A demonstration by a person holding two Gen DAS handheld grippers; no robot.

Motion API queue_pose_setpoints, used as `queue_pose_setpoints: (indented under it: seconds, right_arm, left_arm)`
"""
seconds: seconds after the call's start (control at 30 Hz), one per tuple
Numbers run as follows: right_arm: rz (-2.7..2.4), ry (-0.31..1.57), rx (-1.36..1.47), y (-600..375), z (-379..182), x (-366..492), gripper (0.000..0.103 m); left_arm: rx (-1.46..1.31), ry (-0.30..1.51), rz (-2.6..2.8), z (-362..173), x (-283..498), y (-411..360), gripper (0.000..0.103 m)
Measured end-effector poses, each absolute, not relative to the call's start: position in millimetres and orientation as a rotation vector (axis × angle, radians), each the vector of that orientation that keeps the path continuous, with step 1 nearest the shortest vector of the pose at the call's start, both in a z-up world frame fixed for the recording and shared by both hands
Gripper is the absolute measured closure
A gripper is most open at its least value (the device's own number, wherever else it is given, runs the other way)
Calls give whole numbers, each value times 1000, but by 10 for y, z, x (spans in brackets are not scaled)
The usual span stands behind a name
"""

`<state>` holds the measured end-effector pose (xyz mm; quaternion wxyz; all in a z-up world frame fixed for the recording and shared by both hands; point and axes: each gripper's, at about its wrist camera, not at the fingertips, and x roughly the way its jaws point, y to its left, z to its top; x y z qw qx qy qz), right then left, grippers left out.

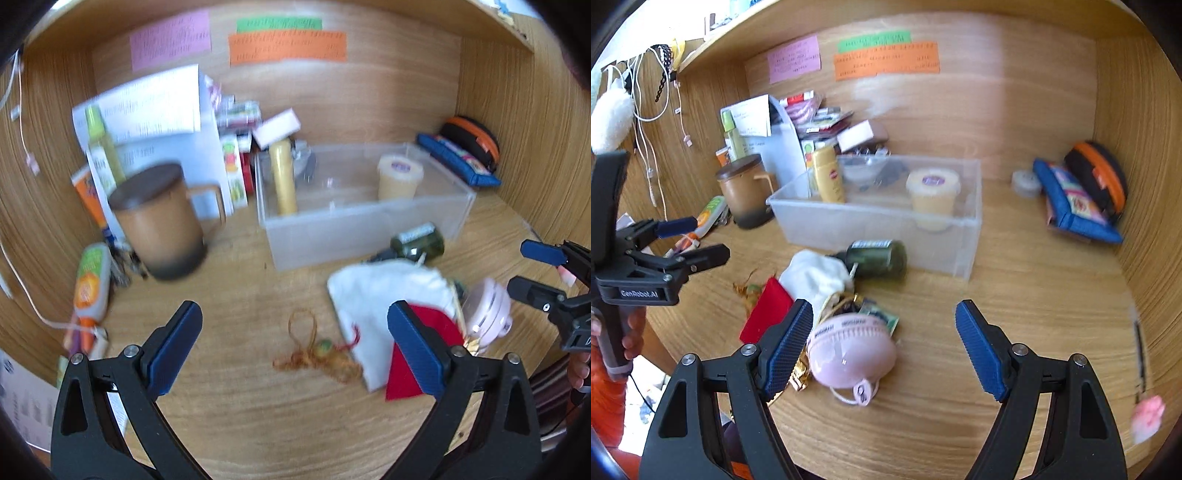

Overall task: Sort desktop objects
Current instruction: 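Move both tools back toward the pink fan and gourd ornament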

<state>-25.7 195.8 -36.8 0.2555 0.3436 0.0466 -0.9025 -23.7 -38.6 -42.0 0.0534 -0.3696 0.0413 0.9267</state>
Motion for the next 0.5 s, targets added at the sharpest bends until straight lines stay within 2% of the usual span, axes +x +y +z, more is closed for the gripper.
queue_pose_setpoints:
  seconds: [0.5]
  right_arm:
    - [-2328,49,1064,1848,-782,-339,26]
  left_arm:
    - [-1318,21,2707,-924,-317,-494,1]
